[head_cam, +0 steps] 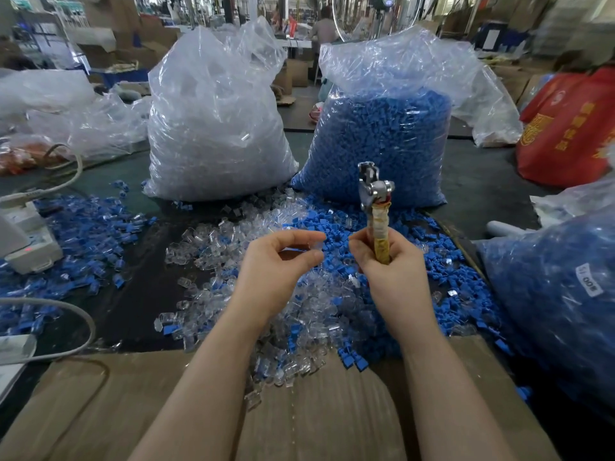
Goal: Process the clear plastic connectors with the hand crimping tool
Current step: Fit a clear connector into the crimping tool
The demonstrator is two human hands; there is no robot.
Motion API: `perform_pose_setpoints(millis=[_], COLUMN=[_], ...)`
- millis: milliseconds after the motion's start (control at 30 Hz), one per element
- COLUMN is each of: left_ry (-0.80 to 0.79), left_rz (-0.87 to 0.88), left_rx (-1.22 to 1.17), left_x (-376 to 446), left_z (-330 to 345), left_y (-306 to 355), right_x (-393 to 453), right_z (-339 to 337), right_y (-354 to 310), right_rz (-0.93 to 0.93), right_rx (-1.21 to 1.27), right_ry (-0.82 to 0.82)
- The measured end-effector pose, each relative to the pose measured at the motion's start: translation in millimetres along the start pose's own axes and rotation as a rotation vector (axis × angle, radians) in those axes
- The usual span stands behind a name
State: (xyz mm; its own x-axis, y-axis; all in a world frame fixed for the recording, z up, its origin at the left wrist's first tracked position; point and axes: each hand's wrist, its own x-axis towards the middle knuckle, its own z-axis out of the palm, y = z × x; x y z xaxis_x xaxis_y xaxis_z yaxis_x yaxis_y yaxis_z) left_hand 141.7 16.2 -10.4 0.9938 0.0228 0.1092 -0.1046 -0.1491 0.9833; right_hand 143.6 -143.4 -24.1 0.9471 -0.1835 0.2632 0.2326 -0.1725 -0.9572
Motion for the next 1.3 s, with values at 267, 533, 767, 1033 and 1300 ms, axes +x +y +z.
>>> perform_pose_setpoints(millis=[267,533,767,1033,1300], left_ry=[-0.039,-0.054,-0.029,-0.035,-0.023], left_rz=[0.000,0.040,0.049,0.055,0.049], left_rx=[-0.091,-0.136,-0.167,-0.126,-0.157], left_x=[1,0,2,1,-1], left_z=[2,2,1,2,3], left_y=[-1,-2,-1,-1,0], right_x=[-4,-7,-8,-10,-11], right_z=[9,13,15,19,19], right_y=[-5,-2,-2,-1,-3], right_rz=[-0.068,-0.132,-0.200,-0.182,-0.142], right_rx=[0.087,-0.028,-0.115,-0.114,-0.122], right_ry=[-0.069,-0.028,-0.035,-0.056,-0.110])
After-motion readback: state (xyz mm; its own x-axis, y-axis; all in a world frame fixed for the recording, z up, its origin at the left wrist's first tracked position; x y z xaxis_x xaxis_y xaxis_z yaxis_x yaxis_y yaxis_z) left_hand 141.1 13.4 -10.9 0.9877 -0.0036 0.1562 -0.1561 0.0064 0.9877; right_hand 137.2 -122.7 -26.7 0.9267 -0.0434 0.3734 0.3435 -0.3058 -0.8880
